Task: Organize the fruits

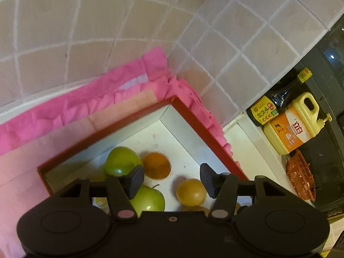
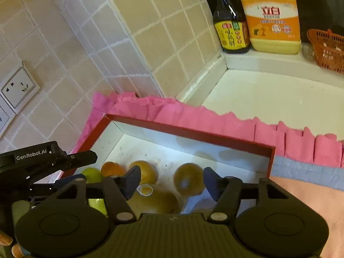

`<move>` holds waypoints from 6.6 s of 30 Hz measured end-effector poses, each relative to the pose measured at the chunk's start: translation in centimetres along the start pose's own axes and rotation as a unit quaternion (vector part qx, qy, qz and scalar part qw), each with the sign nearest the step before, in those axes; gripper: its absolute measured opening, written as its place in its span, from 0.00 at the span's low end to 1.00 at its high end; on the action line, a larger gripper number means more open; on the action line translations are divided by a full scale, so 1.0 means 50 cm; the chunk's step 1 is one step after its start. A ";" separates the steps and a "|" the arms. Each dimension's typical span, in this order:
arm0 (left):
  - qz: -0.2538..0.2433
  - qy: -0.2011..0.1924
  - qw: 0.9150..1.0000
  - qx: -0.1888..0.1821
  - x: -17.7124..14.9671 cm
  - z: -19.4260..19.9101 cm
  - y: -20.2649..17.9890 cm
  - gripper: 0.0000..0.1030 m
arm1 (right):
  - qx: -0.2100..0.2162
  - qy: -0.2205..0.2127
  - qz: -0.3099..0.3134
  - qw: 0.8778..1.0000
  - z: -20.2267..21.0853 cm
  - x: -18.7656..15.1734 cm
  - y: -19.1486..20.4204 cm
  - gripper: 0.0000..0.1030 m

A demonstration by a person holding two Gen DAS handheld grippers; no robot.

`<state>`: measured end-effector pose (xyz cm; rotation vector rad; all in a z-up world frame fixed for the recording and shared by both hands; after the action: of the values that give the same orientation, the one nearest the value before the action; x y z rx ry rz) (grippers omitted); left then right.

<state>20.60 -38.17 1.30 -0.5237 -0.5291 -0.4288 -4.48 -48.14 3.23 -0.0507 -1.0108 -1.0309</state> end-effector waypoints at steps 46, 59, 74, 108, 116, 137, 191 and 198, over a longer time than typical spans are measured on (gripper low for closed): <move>0.054 -0.020 0.981 0.184 -0.138 0.307 0.461 0.65 | 0.293 0.171 0.114 0.934 -0.128 -0.085 0.414 0.72; 0.040 0.016 0.993 0.112 -0.241 0.234 0.428 0.60 | 0.257 0.330 0.211 0.884 -0.283 -0.253 0.526 0.47; 0.034 -0.007 0.996 0.076 -0.245 0.201 0.397 0.35 | 0.256 0.352 0.177 0.883 -0.290 -0.274 0.518 0.26; -0.018 -0.125 0.992 0.018 0.060 0.187 0.131 0.34 | 0.190 0.091 0.018 0.977 -0.053 0.137 0.162 0.26; -0.058 -0.066 0.996 -0.005 0.045 0.088 0.017 0.34 | 0.126 0.067 -0.021 0.990 -0.029 0.125 0.031 0.27; -0.089 -0.009 0.996 0.013 -0.007 -0.014 -0.051 0.74 | 0.067 0.062 -0.023 0.996 -0.017 0.078 -0.039 0.62; -0.101 -0.028 0.959 0.264 -0.377 0.317 0.052 0.78 | -0.017 0.173 0.209 0.962 0.240 -0.206 0.076 0.96; -0.103 -0.030 0.957 0.268 -0.378 0.318 0.048 0.78 | -0.009 0.174 0.210 0.962 0.241 -0.207 0.081 0.96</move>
<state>1.32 -22.59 1.39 0.0429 -0.7318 -0.4467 -10.92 -33.10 4.31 -0.0915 -0.6308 -0.6290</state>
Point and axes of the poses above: each gripper's, at about its wrist camera, not at the fingertips, and z roughly against the way its jaws point, y to its left, x to its top, the point moved 2 cm from there along -z, roughly the way its jaws point, and after that the axes turned 10 degrees about x, right-handed, at the moved point
